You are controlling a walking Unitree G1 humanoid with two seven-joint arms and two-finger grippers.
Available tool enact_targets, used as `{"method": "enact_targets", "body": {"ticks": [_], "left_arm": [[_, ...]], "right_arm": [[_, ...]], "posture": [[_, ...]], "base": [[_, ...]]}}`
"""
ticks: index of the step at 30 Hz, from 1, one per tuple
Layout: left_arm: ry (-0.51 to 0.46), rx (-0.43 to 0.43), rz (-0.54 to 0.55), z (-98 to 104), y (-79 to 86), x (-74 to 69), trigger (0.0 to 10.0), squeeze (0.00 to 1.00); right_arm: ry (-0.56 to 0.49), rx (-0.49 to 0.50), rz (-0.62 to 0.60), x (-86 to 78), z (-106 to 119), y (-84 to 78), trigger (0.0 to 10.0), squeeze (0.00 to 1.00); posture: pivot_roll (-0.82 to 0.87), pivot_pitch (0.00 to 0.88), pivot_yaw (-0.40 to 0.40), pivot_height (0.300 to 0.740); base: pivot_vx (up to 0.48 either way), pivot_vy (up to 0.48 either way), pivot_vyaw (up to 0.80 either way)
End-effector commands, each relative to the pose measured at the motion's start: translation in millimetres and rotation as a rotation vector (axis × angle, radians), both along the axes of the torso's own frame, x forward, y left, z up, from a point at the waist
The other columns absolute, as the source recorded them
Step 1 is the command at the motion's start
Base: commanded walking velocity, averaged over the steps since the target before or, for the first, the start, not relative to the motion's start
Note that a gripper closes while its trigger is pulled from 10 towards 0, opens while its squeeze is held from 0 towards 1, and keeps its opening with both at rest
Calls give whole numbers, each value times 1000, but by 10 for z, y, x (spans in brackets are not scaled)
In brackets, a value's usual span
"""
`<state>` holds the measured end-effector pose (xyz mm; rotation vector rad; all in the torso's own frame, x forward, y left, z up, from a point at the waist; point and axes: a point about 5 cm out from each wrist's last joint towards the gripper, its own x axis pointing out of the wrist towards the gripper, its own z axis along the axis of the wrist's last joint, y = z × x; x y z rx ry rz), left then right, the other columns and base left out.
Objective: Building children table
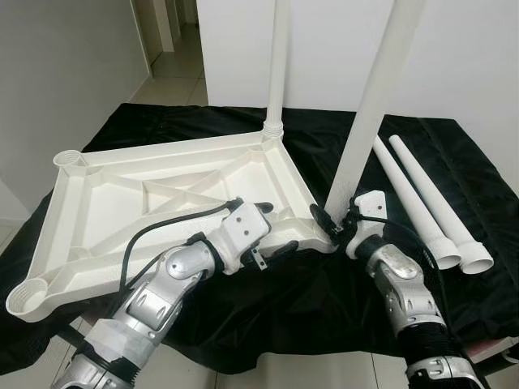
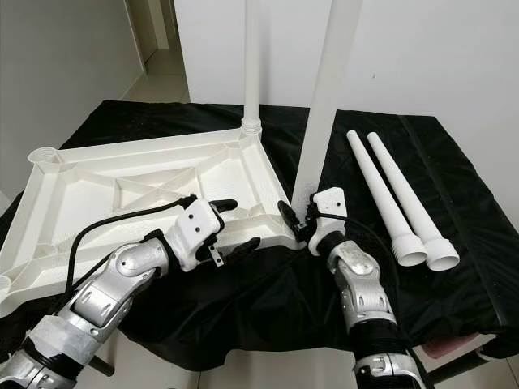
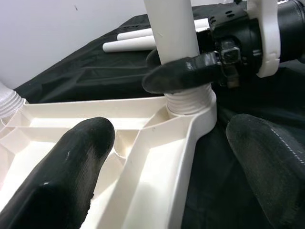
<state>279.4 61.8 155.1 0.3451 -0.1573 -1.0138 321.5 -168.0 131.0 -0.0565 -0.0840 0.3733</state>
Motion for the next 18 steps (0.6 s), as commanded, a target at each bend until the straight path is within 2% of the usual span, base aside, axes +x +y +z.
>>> {"method": "enact_targets", "body": {"ticks": [1,2,5,8,13,16,18], "left_arm": [[27,45,-122,-50,-46,-85,10000,0],[30,44,-121,-59,-45,-98,10000,0],[31,43,-121,-65,-43,-107,10000,0],[34,45,-107,-81,-17,-112,10000,0],[38,45,-87,-92,13,-105,10000,0],[45,43,-74,-103,51,-122,10000,0],[46,41,-69,-104,61,-126,10000,0]], "right_arm": [[46,13,-81,-23,-80,-8,10000,0],[54,39,-138,-26,-79,18,10000,0],[60,55,-177,-28,-78,33,10000,0],[88,110,-331,-64,-103,91,10000,0],[86,156,-416,-98,-103,140,10000,0],[96,199,-550,-166,-139,193,10000,0],[97,199,-540,-174,-139,248,10000,0]], "posture": [[13,0,0,740],[13,0,0,740],[13,0,0,740],[19,0,-12,740],[21,0,-13,740],[29,0,-19,740],[33,0,-24,740]], "base": [[0,0,0],[0,0,0],[0,0,0],[0,0,0],[0,0,0],[0,0,0],[0,0,0]]}}
